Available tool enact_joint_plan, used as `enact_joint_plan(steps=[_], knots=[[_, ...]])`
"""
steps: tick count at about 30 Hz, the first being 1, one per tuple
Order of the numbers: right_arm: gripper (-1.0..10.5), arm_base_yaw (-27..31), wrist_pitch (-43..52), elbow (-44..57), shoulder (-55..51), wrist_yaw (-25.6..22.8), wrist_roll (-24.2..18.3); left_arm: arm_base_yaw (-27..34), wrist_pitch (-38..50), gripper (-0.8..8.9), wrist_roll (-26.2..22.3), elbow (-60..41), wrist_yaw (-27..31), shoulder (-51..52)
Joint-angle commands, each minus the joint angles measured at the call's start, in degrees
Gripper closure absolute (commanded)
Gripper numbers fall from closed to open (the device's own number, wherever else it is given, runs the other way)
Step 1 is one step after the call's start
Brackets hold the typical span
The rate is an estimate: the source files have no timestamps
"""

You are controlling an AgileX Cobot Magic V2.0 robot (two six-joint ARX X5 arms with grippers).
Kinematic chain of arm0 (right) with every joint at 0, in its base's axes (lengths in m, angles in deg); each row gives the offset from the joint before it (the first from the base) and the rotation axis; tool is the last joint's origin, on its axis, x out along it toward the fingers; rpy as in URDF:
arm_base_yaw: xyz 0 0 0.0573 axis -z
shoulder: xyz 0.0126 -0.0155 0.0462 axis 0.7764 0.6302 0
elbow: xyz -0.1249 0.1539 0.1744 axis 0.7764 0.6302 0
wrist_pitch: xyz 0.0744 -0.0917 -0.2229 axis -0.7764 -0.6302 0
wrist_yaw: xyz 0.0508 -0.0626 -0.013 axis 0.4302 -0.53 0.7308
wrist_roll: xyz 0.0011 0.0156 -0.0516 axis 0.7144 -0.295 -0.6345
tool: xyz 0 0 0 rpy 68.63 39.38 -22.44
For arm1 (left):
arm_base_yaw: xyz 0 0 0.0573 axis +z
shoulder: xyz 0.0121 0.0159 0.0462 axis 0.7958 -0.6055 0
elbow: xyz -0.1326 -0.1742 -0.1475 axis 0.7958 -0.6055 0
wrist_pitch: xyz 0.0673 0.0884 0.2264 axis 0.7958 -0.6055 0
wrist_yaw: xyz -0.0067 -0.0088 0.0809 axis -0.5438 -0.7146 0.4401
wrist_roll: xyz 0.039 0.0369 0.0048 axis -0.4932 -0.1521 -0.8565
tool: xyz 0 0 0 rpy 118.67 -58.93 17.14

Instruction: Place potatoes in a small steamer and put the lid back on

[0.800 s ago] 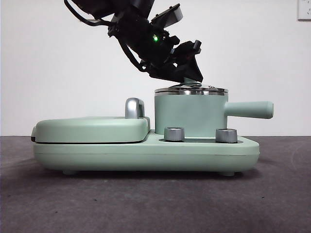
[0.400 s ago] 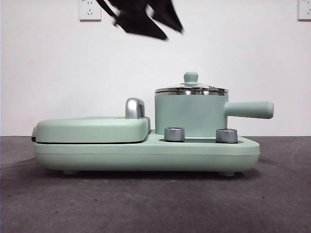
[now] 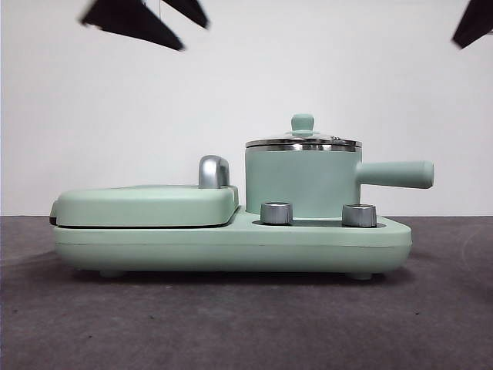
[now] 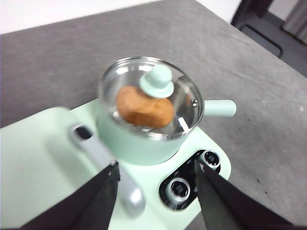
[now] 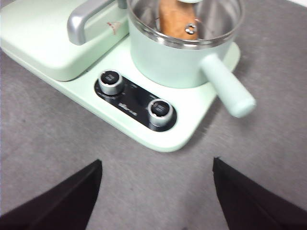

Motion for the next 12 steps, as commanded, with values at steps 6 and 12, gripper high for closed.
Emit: enact_joint_plan(steps=[6, 12], knots=[[5.8, -0.3, 7.6, -0.4, 5.8, 1.8, -0.3, 3.3, 0.4, 5.65, 5.7, -14.7, 2.1, 16.3], [5.8, -0.3, 8.3, -0.4, 8.3, 1.5, -0.3, 3.7, -3.4, 5.65, 7.0, -18.6, 2.5, 23.2]])
